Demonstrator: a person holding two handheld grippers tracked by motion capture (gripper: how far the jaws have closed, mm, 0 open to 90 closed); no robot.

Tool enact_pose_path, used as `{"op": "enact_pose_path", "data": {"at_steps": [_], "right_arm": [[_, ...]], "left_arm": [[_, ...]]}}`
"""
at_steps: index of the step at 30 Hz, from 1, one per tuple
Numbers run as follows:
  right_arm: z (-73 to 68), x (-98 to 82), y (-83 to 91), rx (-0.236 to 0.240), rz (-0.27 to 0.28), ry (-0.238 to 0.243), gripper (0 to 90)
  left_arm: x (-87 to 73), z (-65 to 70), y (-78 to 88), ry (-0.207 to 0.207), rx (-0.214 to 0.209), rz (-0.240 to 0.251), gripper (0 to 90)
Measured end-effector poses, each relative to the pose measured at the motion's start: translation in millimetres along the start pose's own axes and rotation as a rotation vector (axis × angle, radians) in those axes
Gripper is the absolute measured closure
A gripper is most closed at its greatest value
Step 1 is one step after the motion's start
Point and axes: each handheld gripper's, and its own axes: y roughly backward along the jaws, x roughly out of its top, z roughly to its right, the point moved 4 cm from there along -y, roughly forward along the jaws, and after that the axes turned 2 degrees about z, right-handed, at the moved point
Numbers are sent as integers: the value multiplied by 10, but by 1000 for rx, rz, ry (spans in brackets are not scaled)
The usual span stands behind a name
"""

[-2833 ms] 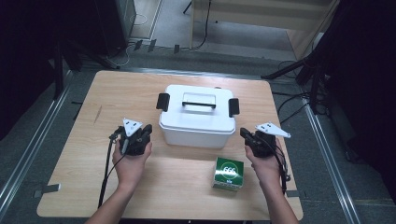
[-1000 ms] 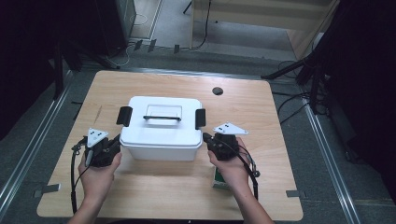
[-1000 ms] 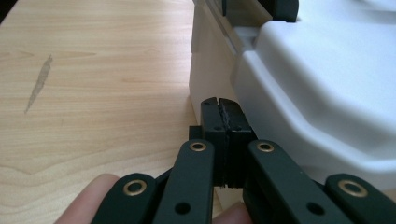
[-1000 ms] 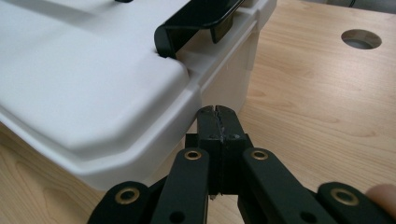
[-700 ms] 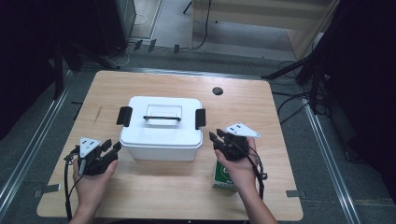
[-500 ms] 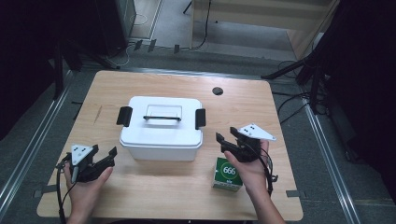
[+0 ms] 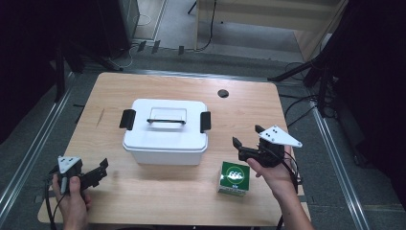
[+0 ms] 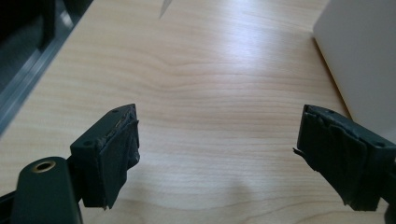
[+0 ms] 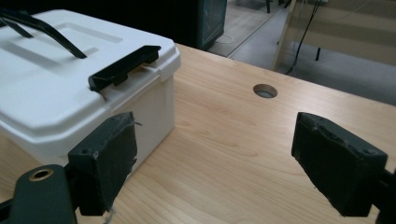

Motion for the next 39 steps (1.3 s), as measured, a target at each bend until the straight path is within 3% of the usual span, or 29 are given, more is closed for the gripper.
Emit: {"op": "enact_pose_path", "data": {"at_steps": [5,11,13,17,22,25,27,34,39], "right_arm": [[57,25,13,-50,0,28,174],[78,54,-54,-31,-93,104,131],[63,83,-76,-21,-112,148,131],[59,138,-135,20,-159,217,163],[77,217,-252,106,-207,264,166],[69,294,-305,176,-231,294,239],[47,354,-341,192,-249,319,253],[-119,565,-459,309,-305,387,337],[-246,628,-537,383,-363,442,375]], "left_arm": [[-20,-81,-23,-48,60,9,143],[13,-43,-44,-73,-6,24,142],[33,-43,-45,-99,2,35,142],[34,-53,-68,-139,45,54,140],[34,-74,-58,-162,41,76,141],[22,-67,-88,-161,19,79,142],[18,-47,-103,-169,11,89,142],[10,28,-124,-205,4,91,142],[-18,66,-155,-275,2,61,141]]}}
